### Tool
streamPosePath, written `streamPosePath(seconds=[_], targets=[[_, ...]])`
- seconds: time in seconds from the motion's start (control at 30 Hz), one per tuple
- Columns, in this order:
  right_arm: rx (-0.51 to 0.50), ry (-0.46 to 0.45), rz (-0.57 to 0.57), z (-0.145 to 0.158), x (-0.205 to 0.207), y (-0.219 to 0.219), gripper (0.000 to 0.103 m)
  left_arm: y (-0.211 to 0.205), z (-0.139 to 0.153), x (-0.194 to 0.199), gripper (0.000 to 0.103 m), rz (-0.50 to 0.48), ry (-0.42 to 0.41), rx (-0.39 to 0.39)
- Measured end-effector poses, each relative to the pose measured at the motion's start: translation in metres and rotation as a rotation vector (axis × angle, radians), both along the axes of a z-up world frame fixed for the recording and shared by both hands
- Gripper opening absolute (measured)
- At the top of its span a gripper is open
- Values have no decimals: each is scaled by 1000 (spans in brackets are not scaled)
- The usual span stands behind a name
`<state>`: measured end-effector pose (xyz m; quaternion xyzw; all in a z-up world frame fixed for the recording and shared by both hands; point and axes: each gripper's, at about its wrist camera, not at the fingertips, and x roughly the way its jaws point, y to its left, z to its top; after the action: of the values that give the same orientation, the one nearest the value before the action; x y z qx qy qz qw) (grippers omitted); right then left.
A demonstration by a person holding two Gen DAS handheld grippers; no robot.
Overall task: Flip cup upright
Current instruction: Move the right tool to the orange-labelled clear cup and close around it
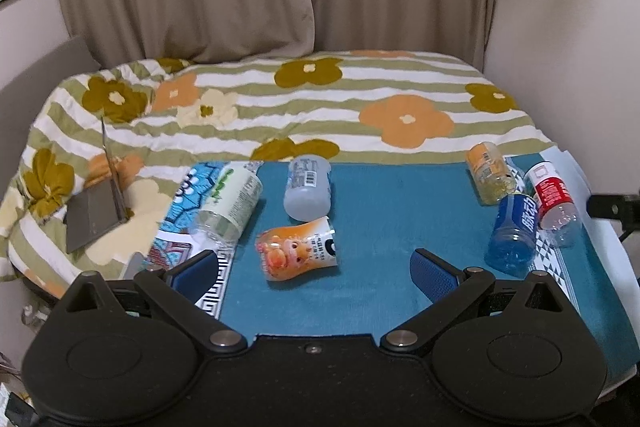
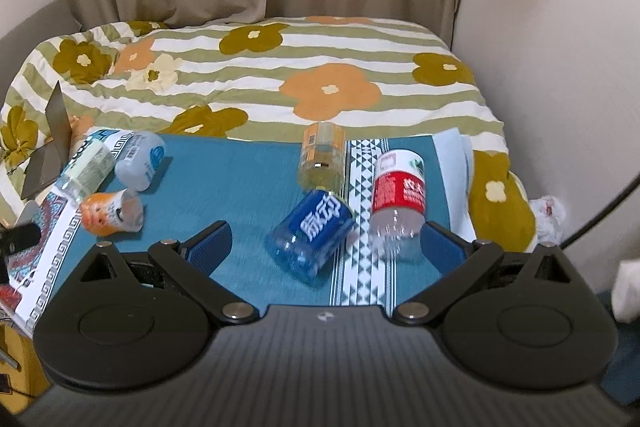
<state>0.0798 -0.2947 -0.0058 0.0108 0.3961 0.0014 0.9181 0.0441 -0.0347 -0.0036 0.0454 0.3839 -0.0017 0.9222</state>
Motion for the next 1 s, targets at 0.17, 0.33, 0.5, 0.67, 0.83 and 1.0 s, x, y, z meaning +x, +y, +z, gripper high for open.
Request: streamPosePath(seconds=[0.17,0.33,0.5,0.67,0.83,1.0], targets=[[6,30,-10,-18,49,-2,103,-8,-18,35,103,-39,55,-13],[18,86,-17,-45,98,0,103,-13,-30,70,103,-61,81,-2],[22,138,-17,-71,140,1,103,-15,-44,99,103,-85,115,0],[20,187,-18,-95,171,3,102,-18,-55,124,103,-113,144,13],[27,231,-21,-113,192,5,93,-19,-63,144,103,-131,165,22],[31,251,-26,-124,205,8,90,-18,-68,157,103,-138,184,23]])
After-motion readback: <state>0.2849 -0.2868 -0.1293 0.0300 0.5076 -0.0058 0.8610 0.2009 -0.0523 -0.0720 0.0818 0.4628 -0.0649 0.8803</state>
